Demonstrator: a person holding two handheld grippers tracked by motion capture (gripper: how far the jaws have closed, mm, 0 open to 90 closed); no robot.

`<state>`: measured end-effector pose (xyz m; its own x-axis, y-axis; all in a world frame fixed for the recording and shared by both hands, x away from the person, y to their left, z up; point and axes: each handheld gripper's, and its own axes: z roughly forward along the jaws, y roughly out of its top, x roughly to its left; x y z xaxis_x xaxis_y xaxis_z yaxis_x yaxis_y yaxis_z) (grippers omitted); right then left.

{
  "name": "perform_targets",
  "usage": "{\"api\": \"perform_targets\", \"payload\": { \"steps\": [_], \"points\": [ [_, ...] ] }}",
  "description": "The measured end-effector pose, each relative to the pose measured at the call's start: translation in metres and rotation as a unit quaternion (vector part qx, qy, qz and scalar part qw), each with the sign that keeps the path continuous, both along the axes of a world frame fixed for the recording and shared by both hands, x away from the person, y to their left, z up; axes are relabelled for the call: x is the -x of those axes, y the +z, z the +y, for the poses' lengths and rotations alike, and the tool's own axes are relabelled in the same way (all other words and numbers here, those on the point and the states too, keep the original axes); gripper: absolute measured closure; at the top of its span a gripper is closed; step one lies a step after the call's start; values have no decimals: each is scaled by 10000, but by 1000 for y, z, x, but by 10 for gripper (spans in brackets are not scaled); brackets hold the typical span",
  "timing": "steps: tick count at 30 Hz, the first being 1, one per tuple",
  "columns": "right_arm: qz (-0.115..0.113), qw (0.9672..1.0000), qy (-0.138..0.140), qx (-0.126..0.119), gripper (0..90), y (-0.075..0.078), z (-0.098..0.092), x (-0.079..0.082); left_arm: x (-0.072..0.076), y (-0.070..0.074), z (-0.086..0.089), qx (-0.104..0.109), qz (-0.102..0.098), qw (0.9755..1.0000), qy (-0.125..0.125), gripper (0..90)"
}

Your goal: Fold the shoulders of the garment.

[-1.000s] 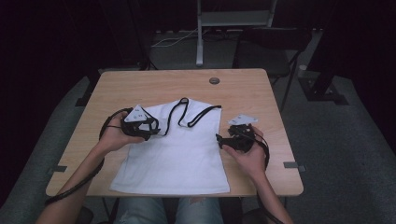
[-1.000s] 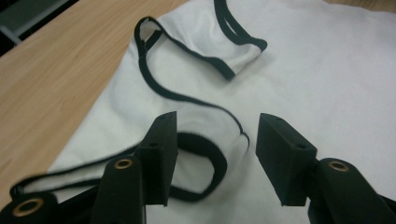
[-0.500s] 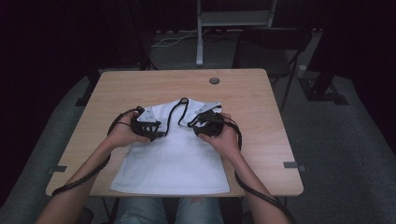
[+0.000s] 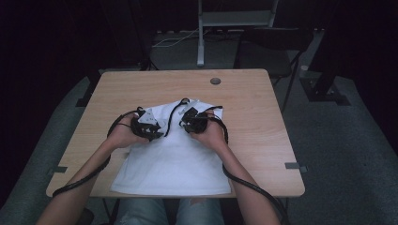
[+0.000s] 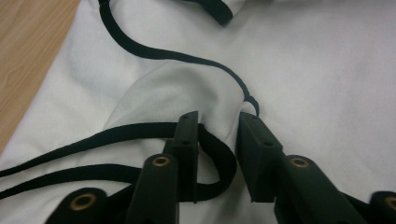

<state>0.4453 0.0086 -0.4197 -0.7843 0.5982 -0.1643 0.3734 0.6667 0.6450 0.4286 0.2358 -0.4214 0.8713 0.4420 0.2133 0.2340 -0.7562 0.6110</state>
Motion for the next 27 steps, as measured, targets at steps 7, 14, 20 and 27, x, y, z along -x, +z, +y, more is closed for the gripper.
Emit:
{"api": "perform_targets", "payload": {
  "steps": [7,14,20,27],
  "points": [
    [110,9998,-56,-160,841,0,-7,1,-2,0,-5,151,-29,9997,190,808],
    [129,9994,0,-306,841,7,-21,8,-1,2,-10,257,-75,9994,242,837],
    [63,9992,132,-359,839,15,-29,18,-1,2,-12,334,-82,9990,270,841],
    [84,9985,272,-463,835,18,-32,26,1,6,-17,462,-104,9986,232,841]
  ]
}}
